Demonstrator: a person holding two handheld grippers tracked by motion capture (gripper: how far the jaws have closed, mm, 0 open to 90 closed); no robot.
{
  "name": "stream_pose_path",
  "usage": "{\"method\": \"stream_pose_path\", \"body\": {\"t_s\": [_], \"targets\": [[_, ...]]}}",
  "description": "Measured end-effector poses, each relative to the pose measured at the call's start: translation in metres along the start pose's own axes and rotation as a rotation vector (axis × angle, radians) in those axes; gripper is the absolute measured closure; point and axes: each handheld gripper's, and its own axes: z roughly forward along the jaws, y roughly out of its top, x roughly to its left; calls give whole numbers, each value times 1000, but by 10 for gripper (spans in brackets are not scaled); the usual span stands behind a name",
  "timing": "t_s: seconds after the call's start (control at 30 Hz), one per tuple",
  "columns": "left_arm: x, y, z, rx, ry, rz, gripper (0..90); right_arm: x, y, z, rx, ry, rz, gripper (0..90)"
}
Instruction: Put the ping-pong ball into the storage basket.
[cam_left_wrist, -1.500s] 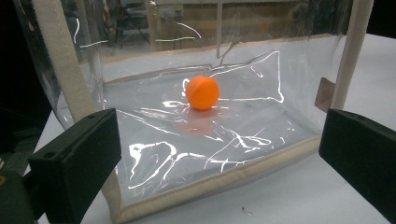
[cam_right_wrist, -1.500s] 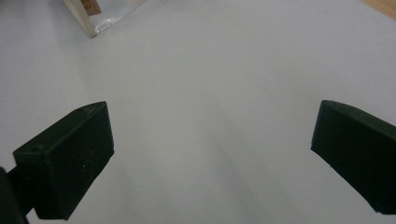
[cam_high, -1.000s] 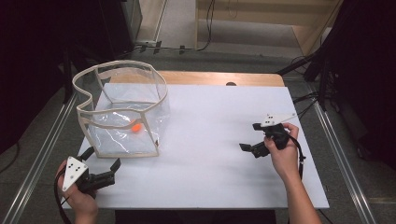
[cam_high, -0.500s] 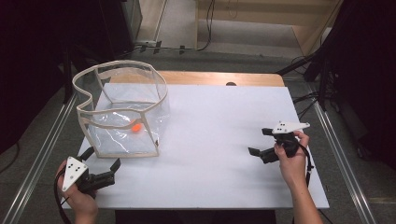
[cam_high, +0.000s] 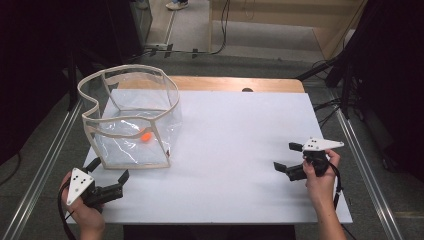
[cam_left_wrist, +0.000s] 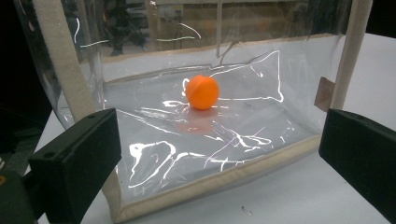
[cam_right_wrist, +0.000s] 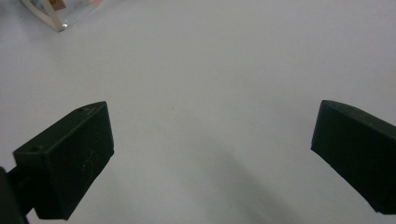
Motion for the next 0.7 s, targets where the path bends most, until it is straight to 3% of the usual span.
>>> {"method": "stream_pose_path", "body": {"t_s": [0.7], "targets": [[0, 0, 0, 5, 1, 3, 0, -6, -39, -22, -86, -59, 71, 0]]}}
